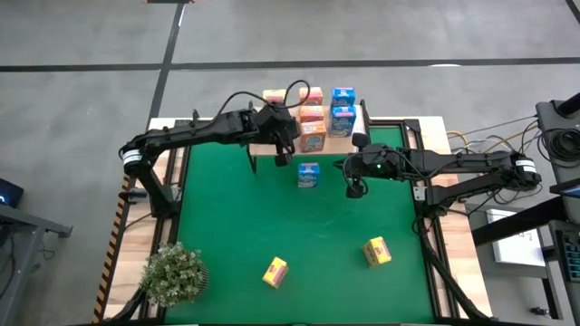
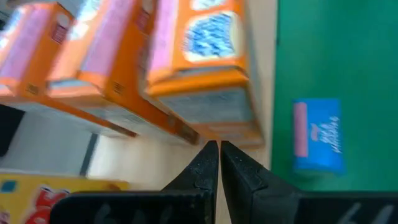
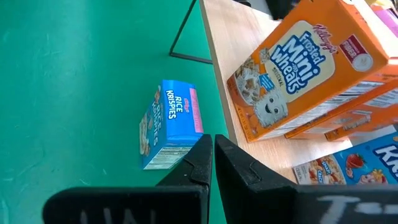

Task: Stack cereal on shelf
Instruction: Put the orange cereal box on the shelf aligned with the other orange cereal boxes

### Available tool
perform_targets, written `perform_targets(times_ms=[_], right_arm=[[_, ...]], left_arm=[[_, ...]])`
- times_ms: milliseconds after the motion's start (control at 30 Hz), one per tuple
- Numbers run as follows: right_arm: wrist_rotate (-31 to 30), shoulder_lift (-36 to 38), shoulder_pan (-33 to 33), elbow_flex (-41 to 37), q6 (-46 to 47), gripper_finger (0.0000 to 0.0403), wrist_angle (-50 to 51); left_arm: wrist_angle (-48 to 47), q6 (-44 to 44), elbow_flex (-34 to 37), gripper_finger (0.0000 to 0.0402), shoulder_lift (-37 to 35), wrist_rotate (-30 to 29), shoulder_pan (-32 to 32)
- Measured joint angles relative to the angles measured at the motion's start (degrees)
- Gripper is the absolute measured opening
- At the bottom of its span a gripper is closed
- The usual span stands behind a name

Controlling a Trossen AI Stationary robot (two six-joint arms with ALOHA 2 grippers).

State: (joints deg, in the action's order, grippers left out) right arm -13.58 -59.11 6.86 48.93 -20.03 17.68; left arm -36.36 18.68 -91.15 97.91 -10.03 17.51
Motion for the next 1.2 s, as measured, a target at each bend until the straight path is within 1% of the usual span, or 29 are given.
perform_targets(times_ms=[133, 200, 300, 400, 500, 667, 700, 800, 1200], right_arm=[[-0.1, 0.0, 1.9, 0.0, 1.4, 0.0009, -1.0], [-0.1, -0.4, 3.3, 0.0, 2.2, 0.0009, -2.6], [-0.1, -1.2, 6.1, -0.2, 2.5, 0.0009, -4.2], [-0.1, -2.8, 8.3, -0.2, 2.2, 0.0009, -5.3], [0.1, -4.5, 9.5, -0.2, 1.7, 0.0009, -6.3], [0.1, -6.1, 10.1, -0.2, 0.5, 0.0009, -6.5], [0.1, -6.1, 10.1, -0.2, 0.5, 0.0009, -6.5], [0.1, -6.1, 10.1, -0.2, 0.5, 0.0009, -6.6], [0.1, -6.0, 10.1, -0.2, 0.5, 0.0009, -6.6]], left_arm=[[-3.7, -1.3, 0.0, 0.0, -0.2, 0.6, -1.8], [-4.2, -1.4, 0.2, 0.0, -0.2, 3.4, -3.2], [-2.1, -0.7, 0.8, 0.0, -0.2, 8.4, -5.3], [2.4, 0.1, 2.7, 0.0, -0.2, 8.4, -6.8], [5.9, 0.3, 4.6, 0.0, -0.2, 6.4, -6.9], [9.5, 0.3, 5.9, 0.0, 0.1, -3.7, -6.7], [10.4, 0.3, 6.0, 0.0, 0.1, -4.9, -6.7], [12.4, 0.3, 6.1, 0.0, 0.1, -5.5, -6.5], [12.4, 0.1, 6.2, 0.0, 0.1, -6.2, -5.6]])
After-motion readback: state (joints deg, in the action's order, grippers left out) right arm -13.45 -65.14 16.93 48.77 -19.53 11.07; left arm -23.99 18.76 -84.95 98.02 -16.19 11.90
